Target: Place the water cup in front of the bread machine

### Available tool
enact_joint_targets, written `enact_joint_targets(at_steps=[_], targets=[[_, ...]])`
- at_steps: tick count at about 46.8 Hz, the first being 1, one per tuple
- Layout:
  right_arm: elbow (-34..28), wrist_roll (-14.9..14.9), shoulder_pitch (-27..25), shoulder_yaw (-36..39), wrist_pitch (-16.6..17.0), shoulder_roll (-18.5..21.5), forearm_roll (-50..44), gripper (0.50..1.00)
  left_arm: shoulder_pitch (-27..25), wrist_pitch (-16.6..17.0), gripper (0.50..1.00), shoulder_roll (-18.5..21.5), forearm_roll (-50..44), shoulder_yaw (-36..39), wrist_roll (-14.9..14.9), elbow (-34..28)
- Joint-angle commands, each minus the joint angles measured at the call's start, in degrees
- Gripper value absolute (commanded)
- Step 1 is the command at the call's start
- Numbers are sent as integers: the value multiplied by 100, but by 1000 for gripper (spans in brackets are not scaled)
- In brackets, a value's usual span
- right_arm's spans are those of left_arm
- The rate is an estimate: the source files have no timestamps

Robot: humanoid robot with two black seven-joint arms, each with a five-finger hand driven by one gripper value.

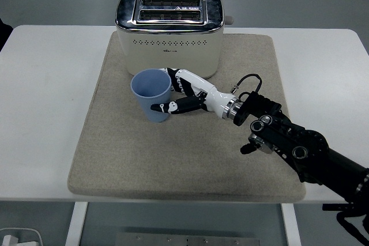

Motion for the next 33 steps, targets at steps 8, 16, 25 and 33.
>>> enact_joint_targets(at_steps=[8,16,25,33], targets=[[1,15,-36,-12,-5,0,9,870,0,0,1000,0,0,0,14,0],[9,33,-45,-4,-5,0,26,924,0,0,1000,0,0,0,-3,0],[9,33,-53,-4,4,0,35,924,0,0,1000,0,0,0,-3,0],[18,33,-54,5,-5,0,44,926,0,0,1000,0,0,0,-3,0]])
